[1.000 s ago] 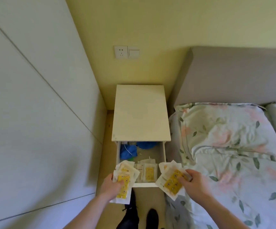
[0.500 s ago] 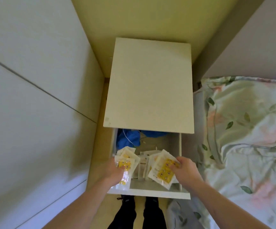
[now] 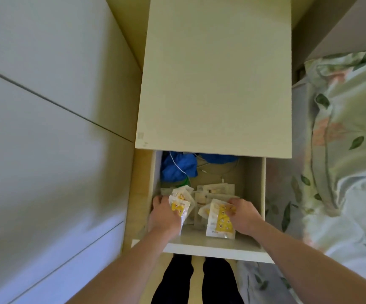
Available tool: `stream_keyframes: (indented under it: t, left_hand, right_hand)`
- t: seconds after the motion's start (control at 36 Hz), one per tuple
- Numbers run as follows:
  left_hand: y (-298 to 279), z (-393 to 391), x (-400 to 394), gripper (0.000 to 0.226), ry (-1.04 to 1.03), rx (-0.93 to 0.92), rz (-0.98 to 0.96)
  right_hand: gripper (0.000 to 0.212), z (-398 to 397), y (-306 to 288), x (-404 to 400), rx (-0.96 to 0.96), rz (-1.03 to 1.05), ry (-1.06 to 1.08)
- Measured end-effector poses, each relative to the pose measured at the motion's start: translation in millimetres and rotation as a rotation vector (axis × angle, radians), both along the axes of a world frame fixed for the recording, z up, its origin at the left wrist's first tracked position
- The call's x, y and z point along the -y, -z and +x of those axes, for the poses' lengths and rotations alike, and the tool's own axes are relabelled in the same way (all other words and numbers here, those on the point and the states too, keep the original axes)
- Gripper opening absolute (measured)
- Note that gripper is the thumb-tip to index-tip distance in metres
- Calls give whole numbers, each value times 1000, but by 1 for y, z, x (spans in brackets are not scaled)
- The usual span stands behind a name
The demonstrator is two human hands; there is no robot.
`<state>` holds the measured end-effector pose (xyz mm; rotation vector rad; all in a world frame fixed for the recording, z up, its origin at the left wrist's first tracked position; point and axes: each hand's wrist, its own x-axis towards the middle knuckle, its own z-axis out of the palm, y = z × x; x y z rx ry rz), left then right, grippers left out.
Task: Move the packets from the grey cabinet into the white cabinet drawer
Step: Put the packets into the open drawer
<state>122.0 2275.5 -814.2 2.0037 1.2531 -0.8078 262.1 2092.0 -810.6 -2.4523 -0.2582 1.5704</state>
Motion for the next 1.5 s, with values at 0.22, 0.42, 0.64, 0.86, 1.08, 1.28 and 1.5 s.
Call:
stream_keyframes:
  t: [0.22,0.42,0.64,0.86,1.08,1.28,1.5]
  left_hand:
    - [-2,-1,11,60,78,2,127]
    - [-6,-4,11,97,66,25,121]
    - [-18,-9,13,94,56,108,164]
    - [-34,-19,21,63,31,212,105]
    - [-42,-19,14,50,-16,247,84]
    - [-28,-2,-5,39,65,143,116]
    - [-16,13,-5,50,194,8,119]
  right_hand:
    - [38,1,-20,16,68,46,-16]
    - [15,-1,-31,36,87,37,-52]
    - [30,-3,-20,20,101,6,-13]
    - [27,-3,-8,1,97,-76,-71]
    - [34,-6,-9,13,172,-103,-130]
    - [22,0,-20,24,169,-116,-239]
    - [32,2,-11,16,77,-34,-199]
